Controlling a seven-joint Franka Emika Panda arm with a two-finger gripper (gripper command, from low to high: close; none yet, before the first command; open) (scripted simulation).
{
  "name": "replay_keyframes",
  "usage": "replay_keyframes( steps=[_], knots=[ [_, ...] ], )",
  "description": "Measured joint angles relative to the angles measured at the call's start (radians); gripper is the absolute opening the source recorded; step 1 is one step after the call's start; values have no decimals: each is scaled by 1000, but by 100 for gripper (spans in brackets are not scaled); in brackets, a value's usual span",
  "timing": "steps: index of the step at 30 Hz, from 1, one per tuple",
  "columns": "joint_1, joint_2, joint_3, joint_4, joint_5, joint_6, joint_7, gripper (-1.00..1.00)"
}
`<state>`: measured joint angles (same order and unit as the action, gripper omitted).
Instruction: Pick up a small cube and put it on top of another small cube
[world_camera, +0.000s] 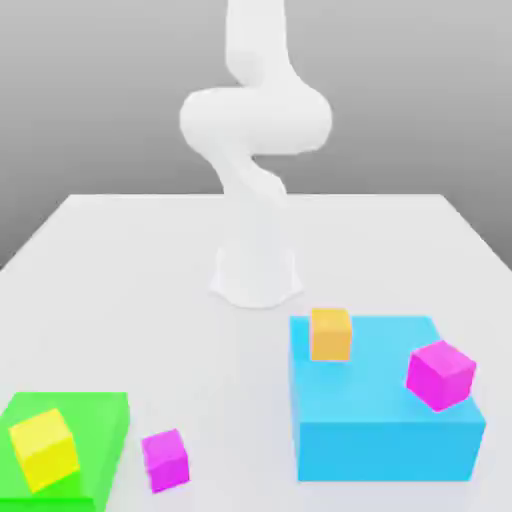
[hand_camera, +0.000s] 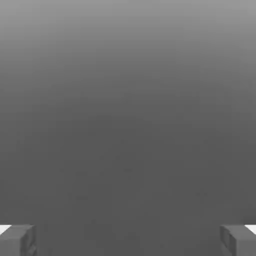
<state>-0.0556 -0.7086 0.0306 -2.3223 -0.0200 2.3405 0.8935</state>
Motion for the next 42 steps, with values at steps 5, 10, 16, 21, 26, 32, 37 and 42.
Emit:
replay_keyframes(
  steps=[5, 10, 16, 21, 26, 32, 37, 42],
  knots=[
    [-106, 188, 55, -46, -46, 83, 196, 0],
    [-188, 371, 87, -90, -97, 162, 389, 0],
    [-254, 589, 90, -143, -142, 258, 610, 0],
    [-301, 742, 79, -183, -132, 331, 740, 0],
    [-309, 934, 74, -222, -58, 439, 838, 0],
    [-280, 1107, 35, -193, -88, 572, 874, -100],
    [-277, 1120, 31, -190, -92, 584, 878, -100],
    [-302, 983, 64, -218, -54, 476, 850, -100]
  ],
)
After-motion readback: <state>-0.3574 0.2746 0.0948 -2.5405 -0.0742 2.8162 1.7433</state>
